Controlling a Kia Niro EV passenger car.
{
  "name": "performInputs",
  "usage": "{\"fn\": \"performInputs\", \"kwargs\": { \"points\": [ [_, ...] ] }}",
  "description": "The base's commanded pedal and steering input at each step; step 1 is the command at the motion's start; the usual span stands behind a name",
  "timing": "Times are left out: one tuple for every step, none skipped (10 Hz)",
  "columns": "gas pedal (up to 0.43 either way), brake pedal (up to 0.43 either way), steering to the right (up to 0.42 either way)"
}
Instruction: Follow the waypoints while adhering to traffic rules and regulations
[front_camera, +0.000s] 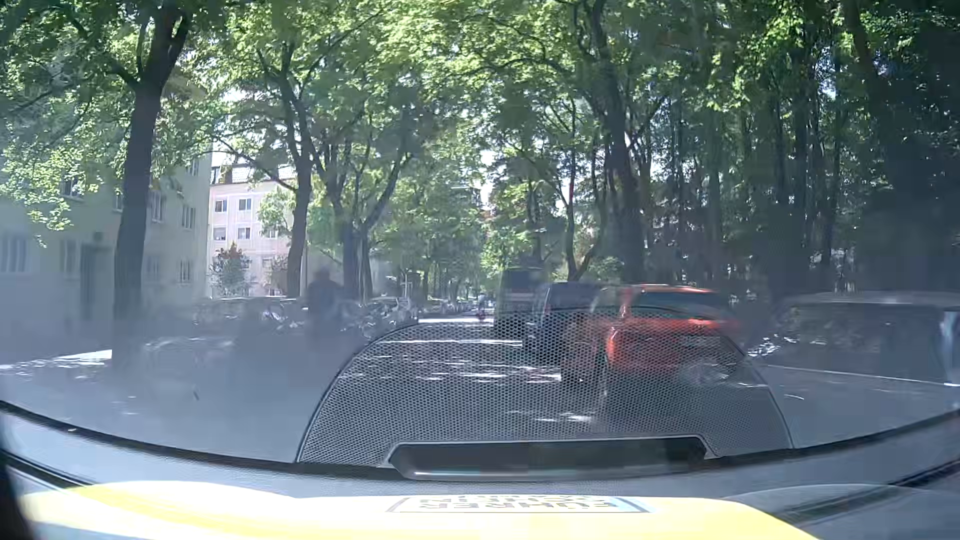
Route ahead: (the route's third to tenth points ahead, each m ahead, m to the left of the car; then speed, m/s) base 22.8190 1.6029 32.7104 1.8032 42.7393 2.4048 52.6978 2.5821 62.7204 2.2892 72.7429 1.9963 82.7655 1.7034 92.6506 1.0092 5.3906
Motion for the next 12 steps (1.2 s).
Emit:
{"fn": "performInputs", "kwargs": {
  "points": [
    [0.0, 0.0, -0.026],
    [0.0, 0.0, -0.034],
    [0.0, 0.0, -0.042],
    [0.0, 0.0, -0.048],
    [0.118, 0.0, -0.053],
    [0.118, 0.0, -0.056],
    [0.118, 0.0, -0.056],
    [0.118, 0.0, -0.056],
    [0.118, 0.0, -0.055],
    [0.098, 0.0, -0.05],
    [0.0, 0.0, -0.038],
    [0.0, 0.0, -0.023]
  ]
}}
